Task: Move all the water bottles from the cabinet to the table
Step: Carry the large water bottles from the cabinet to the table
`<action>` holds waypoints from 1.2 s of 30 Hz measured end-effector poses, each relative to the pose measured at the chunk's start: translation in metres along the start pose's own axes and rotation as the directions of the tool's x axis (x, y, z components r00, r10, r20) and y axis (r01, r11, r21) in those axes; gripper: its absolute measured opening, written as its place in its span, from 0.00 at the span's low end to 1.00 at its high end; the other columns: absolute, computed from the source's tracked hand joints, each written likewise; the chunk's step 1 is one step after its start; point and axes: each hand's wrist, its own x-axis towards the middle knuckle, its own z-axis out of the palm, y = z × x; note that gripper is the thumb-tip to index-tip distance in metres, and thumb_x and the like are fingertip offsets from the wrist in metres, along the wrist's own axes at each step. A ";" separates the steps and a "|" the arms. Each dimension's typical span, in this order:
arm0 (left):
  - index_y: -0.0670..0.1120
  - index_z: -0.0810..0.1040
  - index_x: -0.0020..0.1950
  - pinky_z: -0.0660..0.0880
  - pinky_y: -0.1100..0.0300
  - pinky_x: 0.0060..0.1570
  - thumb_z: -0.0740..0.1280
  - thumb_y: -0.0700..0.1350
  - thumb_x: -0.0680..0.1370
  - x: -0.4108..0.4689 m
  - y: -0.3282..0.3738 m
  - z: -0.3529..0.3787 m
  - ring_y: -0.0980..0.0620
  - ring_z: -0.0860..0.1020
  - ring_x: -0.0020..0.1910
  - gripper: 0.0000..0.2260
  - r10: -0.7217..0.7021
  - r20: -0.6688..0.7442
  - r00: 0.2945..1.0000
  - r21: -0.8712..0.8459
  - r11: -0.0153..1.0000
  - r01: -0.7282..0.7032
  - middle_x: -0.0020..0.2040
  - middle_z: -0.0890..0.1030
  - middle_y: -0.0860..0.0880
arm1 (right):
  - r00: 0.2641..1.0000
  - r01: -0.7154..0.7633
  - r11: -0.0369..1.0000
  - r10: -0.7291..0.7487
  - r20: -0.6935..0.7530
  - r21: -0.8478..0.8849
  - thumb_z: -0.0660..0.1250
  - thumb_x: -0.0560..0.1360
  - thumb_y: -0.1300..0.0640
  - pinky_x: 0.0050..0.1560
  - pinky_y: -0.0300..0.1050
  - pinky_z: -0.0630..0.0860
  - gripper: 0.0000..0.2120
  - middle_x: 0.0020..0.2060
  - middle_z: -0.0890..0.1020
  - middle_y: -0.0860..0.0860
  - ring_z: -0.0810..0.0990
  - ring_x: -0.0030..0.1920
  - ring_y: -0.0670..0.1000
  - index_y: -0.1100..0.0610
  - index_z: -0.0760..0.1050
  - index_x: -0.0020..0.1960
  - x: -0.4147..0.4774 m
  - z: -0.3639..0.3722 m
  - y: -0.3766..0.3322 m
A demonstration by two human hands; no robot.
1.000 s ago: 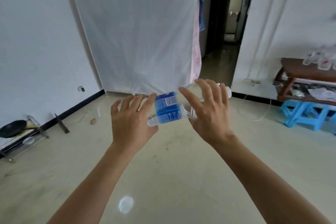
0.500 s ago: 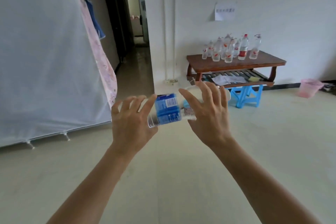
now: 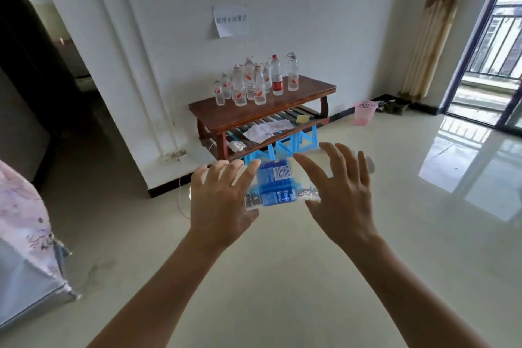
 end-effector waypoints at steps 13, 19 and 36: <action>0.50 0.75 0.71 0.73 0.43 0.56 0.81 0.57 0.62 0.232 -0.047 0.207 0.44 0.78 0.59 0.39 -0.026 0.063 0.998 0.018 1.000 0.025 0.61 0.81 0.47 | 0.990 -0.017 0.997 0.006 0.140 0.081 0.86 0.58 0.56 0.72 0.69 0.65 0.45 0.69 0.73 0.59 0.70 0.70 0.63 0.45 0.73 0.72 0.186 0.219 0.145; 0.49 0.77 0.69 0.73 0.43 0.56 0.82 0.55 0.61 0.299 -0.099 0.295 0.43 0.79 0.58 0.38 -0.059 0.008 0.998 0.035 0.998 0.058 0.60 0.82 0.47 | 0.988 0.052 0.991 -0.070 0.138 0.127 0.87 0.57 0.54 0.70 0.71 0.66 0.47 0.69 0.73 0.59 0.70 0.70 0.64 0.45 0.71 0.72 0.263 0.329 0.165; 0.49 0.77 0.69 0.74 0.41 0.57 0.73 0.60 0.67 0.544 -0.284 0.546 0.48 0.77 0.61 0.33 -0.101 -0.106 0.989 -0.191 0.978 0.080 0.62 0.80 0.52 | 0.970 -0.237 0.933 0.240 0.023 0.271 0.81 0.56 0.37 0.79 0.66 0.45 0.65 0.80 0.48 0.61 0.46 0.81 0.65 0.48 0.47 0.81 0.516 0.599 0.213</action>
